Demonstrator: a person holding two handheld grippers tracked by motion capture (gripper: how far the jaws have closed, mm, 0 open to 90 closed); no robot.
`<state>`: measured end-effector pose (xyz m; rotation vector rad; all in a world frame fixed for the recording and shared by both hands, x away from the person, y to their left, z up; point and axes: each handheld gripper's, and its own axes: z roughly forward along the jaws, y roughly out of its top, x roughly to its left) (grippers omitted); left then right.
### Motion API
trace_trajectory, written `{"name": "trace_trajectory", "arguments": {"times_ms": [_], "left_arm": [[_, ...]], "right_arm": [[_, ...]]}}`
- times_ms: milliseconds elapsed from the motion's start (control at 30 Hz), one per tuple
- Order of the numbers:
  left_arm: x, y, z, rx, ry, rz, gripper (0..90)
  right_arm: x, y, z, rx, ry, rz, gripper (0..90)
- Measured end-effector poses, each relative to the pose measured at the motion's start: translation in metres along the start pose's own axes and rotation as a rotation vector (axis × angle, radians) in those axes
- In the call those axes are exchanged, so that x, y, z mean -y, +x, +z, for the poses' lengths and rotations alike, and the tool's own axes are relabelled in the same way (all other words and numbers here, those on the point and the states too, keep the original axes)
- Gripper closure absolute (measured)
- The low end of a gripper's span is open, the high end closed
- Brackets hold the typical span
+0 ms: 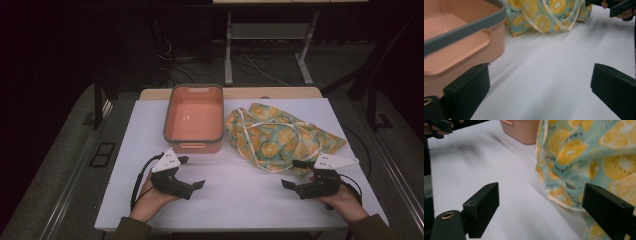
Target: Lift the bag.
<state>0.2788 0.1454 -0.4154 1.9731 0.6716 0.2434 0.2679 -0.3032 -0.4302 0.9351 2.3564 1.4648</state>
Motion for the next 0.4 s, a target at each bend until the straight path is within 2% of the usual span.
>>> {"name": "trace_trajectory", "arguments": {"times_ms": [233, 400], "left_arm": [[0.01, 0.0041, 0.0059, -0.002, 0.045, -0.01, 0.0], [0.0093, 0.0039, 0.0057, -0.002, 0.051, -0.008, 0.0]], "right_arm": [[0.0069, 0.0011, 0.0054, 0.008, 0.04, -0.014, 14.0], [0.006, 0.0021, 0.0053, 0.001, 0.035, -0.026, 13.9]]}}
